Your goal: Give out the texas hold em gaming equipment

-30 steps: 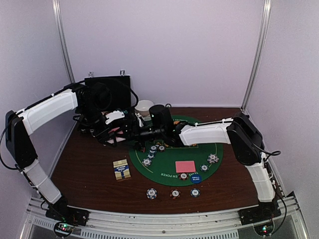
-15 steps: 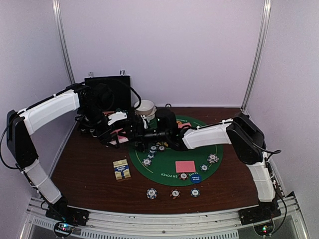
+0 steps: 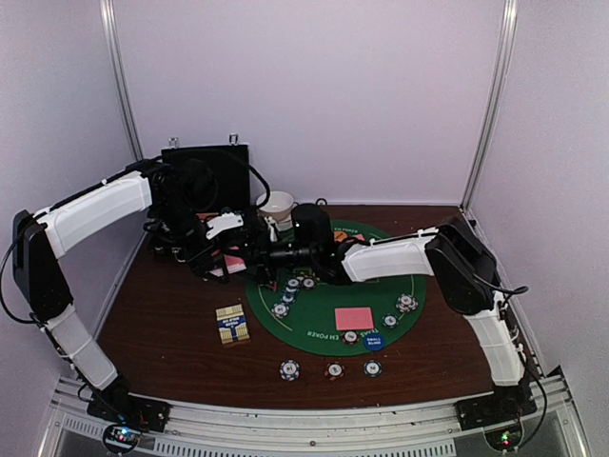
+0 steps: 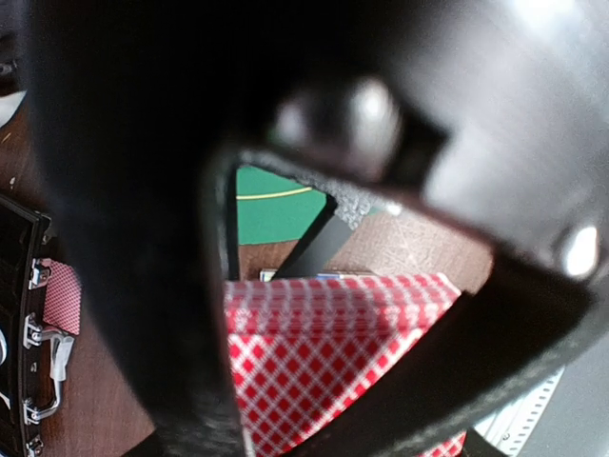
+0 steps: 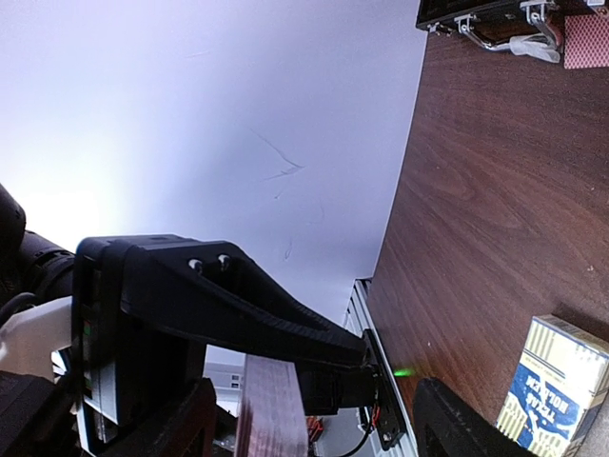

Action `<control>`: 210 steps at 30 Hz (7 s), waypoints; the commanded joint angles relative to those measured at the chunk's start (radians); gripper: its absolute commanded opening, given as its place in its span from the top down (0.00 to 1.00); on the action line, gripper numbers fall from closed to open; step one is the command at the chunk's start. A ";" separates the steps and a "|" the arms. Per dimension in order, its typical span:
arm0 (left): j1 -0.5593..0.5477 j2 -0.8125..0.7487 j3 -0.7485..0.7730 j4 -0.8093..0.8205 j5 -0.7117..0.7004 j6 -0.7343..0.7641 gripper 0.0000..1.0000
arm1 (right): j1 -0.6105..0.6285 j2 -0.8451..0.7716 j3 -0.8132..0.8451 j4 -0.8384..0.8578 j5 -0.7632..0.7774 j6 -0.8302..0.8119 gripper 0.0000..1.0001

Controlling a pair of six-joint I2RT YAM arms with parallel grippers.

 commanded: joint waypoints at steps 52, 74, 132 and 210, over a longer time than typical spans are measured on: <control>-0.004 -0.006 0.006 0.007 -0.004 0.028 1.00 | -0.045 -0.257 -0.162 -0.100 -0.068 -0.029 0.91; -0.004 -0.018 -0.002 0.008 -0.010 0.034 1.00 | -0.121 -0.322 -0.266 -0.070 -0.078 0.000 1.00; -0.004 -0.032 -0.010 -0.007 0.005 0.034 1.00 | -0.608 -0.108 0.079 -1.052 0.261 -0.788 0.86; -0.004 0.007 0.045 -0.005 0.053 0.010 1.00 | 0.039 -0.062 0.028 -0.130 0.043 -0.087 0.22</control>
